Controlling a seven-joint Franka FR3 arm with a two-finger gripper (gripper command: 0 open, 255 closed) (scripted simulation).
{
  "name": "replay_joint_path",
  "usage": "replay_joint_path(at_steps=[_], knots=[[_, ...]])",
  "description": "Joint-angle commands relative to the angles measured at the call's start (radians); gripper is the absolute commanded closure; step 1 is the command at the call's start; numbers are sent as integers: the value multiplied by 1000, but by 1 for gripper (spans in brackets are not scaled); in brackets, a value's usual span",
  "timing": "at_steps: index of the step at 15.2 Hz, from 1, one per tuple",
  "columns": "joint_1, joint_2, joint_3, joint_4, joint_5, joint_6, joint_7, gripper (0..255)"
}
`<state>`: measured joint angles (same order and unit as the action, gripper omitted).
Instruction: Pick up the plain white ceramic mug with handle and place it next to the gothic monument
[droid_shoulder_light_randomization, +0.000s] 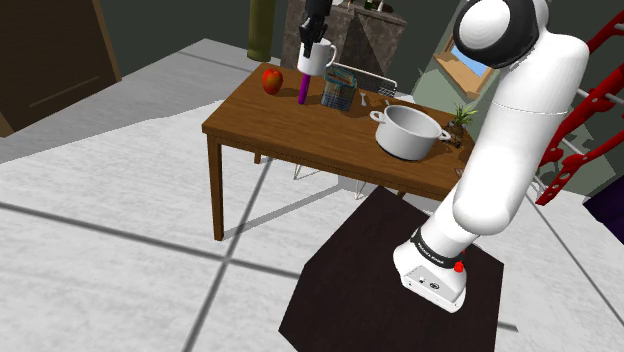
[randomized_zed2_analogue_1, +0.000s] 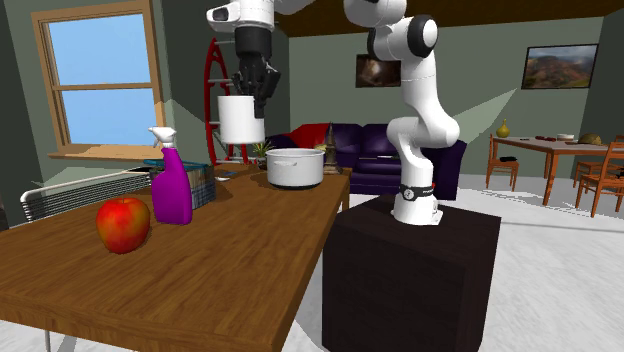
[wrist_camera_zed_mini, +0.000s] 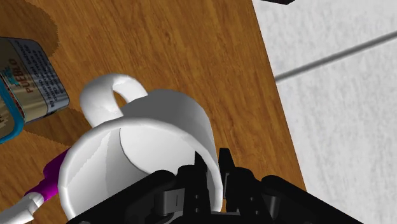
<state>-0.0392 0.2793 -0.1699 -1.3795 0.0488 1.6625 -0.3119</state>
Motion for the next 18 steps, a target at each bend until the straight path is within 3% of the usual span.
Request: replay_joint_path(at_steps=[1,11,18], knots=[[-2,8,0,41,1,-33,0,255],[-14,65,-2,261,11,-197,-2,255],[-34,151,-1,497,27,-346,-3,255]])
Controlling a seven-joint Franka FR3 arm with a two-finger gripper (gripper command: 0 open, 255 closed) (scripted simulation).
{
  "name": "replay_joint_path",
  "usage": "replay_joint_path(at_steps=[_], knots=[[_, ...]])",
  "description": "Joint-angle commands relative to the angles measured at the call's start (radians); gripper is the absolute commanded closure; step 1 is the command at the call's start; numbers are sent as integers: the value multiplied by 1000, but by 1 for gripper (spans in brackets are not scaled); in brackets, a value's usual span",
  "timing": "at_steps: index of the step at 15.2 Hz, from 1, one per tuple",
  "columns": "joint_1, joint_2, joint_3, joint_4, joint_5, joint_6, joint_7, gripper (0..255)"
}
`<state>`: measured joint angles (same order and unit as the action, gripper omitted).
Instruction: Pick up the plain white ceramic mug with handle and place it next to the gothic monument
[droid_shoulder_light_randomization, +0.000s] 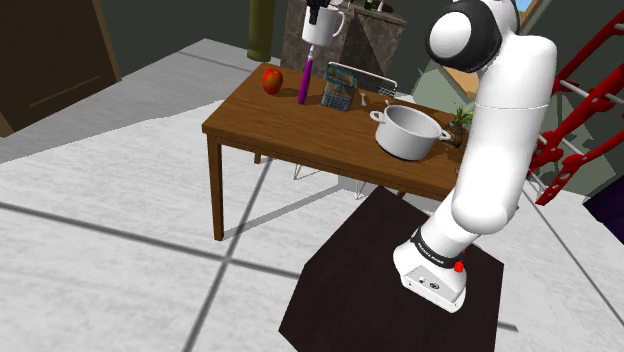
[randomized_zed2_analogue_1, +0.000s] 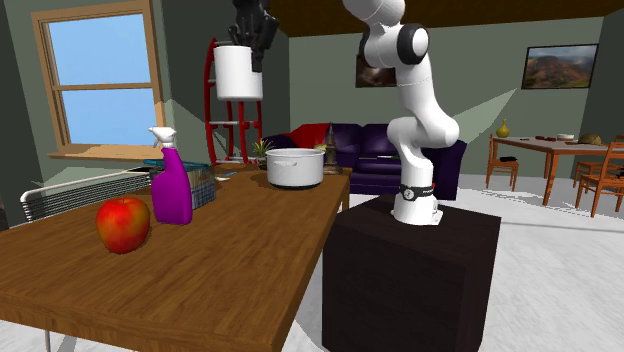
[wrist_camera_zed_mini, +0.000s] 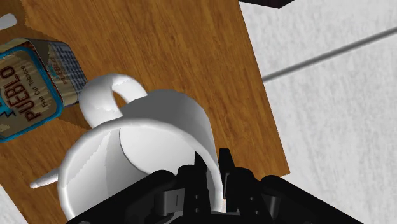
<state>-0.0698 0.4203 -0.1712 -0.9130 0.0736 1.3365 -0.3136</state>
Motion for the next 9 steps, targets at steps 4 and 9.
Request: replay_joint_path(at_steps=[4,9], knots=[[-1,-98,-10,-112,-13,14,-21,255],[-6,-337,-29,-442,-54,108,-64,255]])
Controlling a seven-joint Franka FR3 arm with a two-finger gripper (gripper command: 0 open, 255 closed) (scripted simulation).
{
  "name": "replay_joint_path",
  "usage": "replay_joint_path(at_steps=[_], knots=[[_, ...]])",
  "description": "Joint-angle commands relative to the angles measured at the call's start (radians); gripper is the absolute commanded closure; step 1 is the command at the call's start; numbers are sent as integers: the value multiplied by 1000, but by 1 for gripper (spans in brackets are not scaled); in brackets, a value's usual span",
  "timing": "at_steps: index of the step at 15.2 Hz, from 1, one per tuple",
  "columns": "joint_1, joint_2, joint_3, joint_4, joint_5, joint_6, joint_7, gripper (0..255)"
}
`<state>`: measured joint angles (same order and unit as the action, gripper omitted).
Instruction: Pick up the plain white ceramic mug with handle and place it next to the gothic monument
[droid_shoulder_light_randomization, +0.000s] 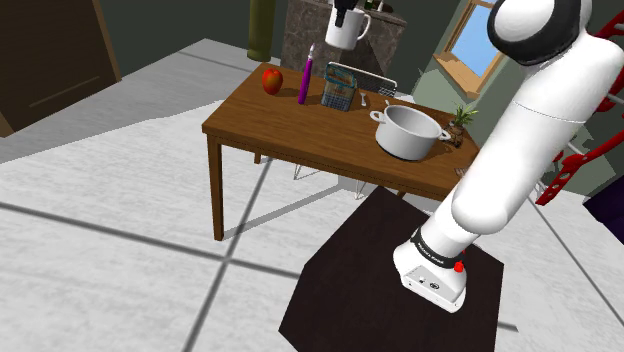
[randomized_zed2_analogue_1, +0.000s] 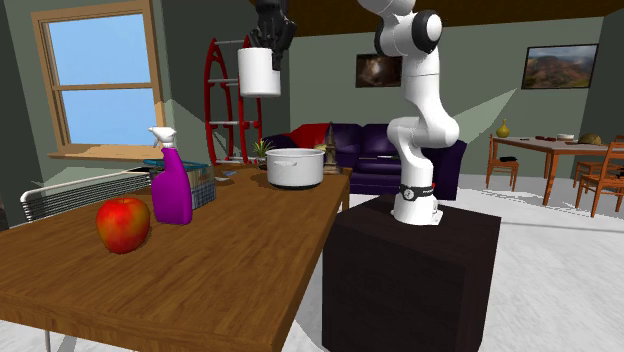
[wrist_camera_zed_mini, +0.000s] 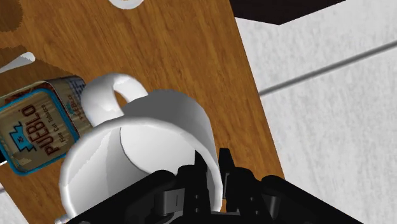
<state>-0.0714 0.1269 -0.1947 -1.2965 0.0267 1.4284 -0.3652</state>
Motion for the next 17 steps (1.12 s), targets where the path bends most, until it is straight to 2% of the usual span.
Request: replay_joint_path(at_steps=[1,8,17], knots=[[-7,-83,-9,-109,-15,27,-21,255],[-40,-329,-42,-383,-71,62,-87,255],[-102,-590,-101,-609,-154,39,-193,255]])
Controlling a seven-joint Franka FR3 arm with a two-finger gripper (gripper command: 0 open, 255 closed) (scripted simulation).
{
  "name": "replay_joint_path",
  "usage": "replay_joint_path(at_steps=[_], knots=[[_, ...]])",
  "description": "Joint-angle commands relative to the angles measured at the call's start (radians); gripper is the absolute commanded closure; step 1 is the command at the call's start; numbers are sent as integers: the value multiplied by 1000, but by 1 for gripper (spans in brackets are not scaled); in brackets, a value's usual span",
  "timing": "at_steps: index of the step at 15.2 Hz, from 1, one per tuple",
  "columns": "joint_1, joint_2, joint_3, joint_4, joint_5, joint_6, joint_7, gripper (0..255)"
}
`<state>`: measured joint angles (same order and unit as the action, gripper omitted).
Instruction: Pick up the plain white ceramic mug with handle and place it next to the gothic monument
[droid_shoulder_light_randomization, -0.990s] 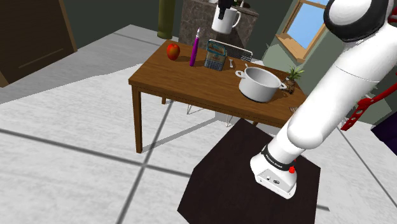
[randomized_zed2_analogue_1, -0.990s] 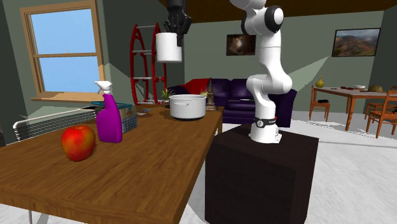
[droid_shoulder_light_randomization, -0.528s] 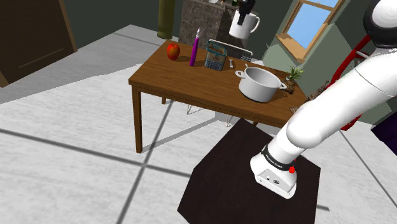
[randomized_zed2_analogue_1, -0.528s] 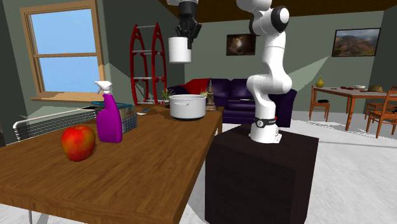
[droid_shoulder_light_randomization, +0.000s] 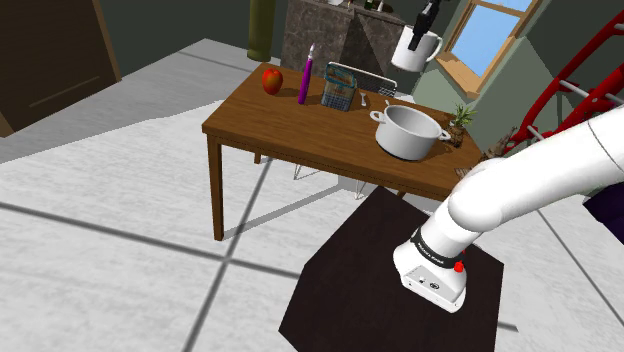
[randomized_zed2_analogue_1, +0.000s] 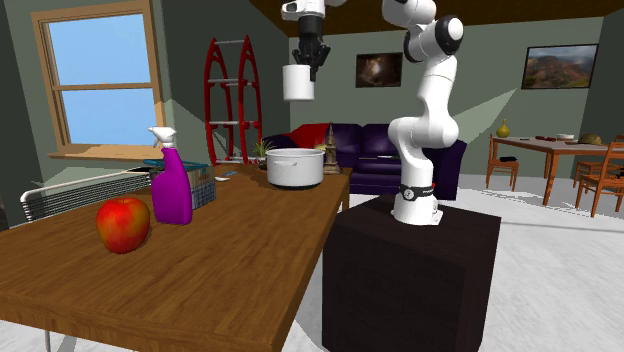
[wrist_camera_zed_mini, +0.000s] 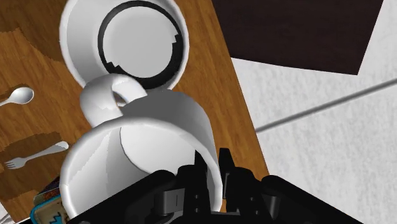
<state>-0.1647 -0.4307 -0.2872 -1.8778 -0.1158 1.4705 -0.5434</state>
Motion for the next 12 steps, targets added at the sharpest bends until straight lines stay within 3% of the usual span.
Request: replay_joint_path(at_steps=[1,12], knots=[[-17,-58,-16,-46,-22,-9,-29,255],[-108,-298,-125,-167,-155,-98,-206,255]])
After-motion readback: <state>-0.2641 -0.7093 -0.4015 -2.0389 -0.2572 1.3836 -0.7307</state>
